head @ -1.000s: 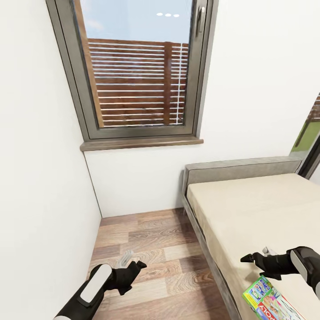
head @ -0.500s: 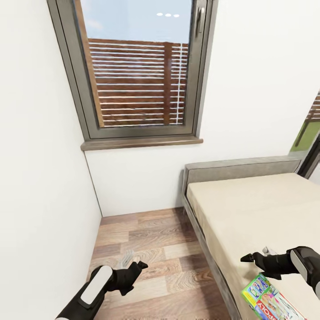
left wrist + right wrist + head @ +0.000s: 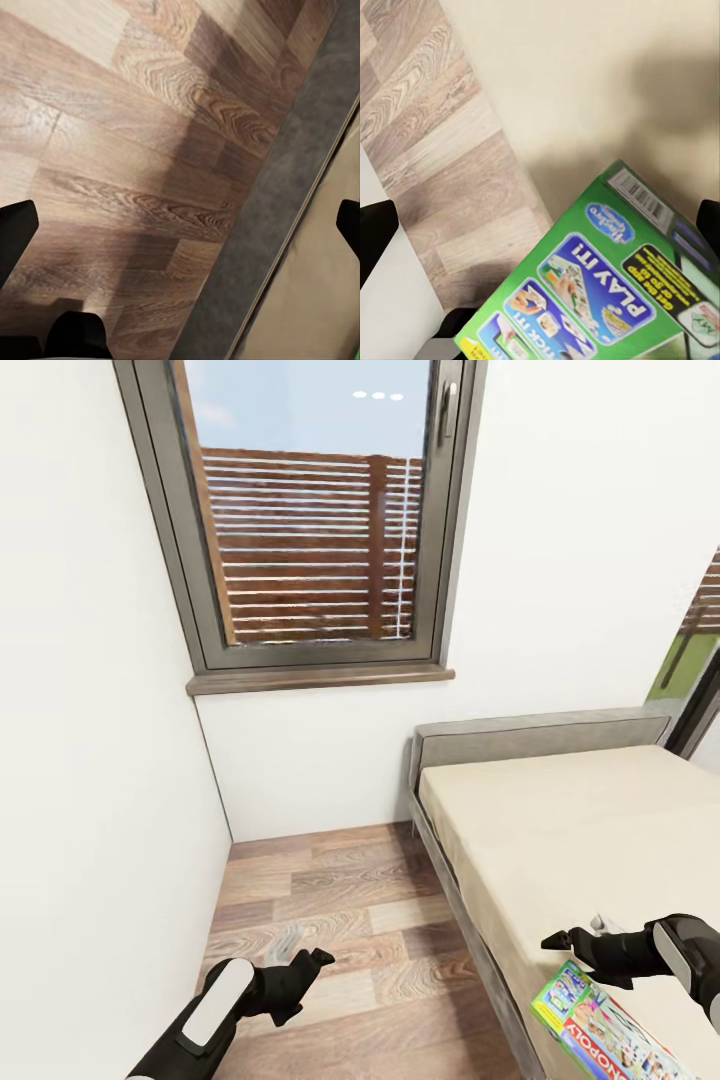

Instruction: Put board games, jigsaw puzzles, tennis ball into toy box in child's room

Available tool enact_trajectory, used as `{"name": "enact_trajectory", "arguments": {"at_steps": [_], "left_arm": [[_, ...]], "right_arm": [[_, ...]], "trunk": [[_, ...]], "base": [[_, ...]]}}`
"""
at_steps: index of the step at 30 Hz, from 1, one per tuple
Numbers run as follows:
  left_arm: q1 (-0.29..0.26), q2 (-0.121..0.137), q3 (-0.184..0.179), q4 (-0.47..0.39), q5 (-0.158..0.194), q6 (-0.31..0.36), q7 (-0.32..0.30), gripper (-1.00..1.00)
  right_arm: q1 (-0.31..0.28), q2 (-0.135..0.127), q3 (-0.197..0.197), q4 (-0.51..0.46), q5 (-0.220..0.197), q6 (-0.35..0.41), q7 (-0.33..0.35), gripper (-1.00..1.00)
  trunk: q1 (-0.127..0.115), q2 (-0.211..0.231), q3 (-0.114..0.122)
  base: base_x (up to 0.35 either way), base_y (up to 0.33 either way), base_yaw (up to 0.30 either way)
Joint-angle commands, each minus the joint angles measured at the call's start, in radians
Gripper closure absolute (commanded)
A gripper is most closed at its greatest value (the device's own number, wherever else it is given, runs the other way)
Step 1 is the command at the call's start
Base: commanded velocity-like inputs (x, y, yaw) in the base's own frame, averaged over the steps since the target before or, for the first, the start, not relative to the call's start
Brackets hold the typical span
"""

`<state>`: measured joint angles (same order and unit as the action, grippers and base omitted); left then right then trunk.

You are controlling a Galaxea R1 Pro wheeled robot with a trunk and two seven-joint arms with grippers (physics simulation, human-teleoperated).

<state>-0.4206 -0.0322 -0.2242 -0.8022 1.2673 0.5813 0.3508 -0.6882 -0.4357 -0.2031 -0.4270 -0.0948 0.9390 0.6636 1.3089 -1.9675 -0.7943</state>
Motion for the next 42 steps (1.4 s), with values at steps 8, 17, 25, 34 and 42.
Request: {"name": "enact_trajectory", "arguments": {"at_steps": [8,17,25,34,42], "left_arm": [[0.000,0.000,-0.001,-0.002,0.010,0.000,0.009,-1.00],[0.000,0.000,-0.001,-0.002,0.010,0.000,0.009,-1.00],[0.000,0.000,-0.001,-0.002,0.010,0.000,0.009,-1.00],[0.000,-0.001,-0.004,-0.002,0.010,0.000,0.008,-1.00],[-0.004,-0.006,-0.063,-0.003,0.010,0.000,-0.005,-1.00]], "right_arm": [[0.000,0.000,-0.002,0.000,-0.008,0.007,-0.005,-1.00],[0.000,0.000,-0.002,0.000,-0.008,0.007,-0.005,-1.00],[0.000,-0.001,-0.004,-0.001,-0.009,0.006,-0.007,-1.00],[-0.009,-0.011,-0.015,-0.010,-0.013,-0.066,-0.012,-1.00],[-0.027,-0.033,-0.044,-0.040,-0.016,-0.220,-0.027,-1.00]], "trunk": [[0.000,0.000,-0.001],[0.000,0.000,-0.001],[0.000,0.000,-0.001],[0.000,0.000,-0.001],[0.000,0.000,-0.001]], "base": [[-0.014,0.000,0.000],[-0.004,0.000,0.000],[-0.001,0.000,0.000],[0.000,0.000,0.000],[0.000,0.000,0.000]]}}
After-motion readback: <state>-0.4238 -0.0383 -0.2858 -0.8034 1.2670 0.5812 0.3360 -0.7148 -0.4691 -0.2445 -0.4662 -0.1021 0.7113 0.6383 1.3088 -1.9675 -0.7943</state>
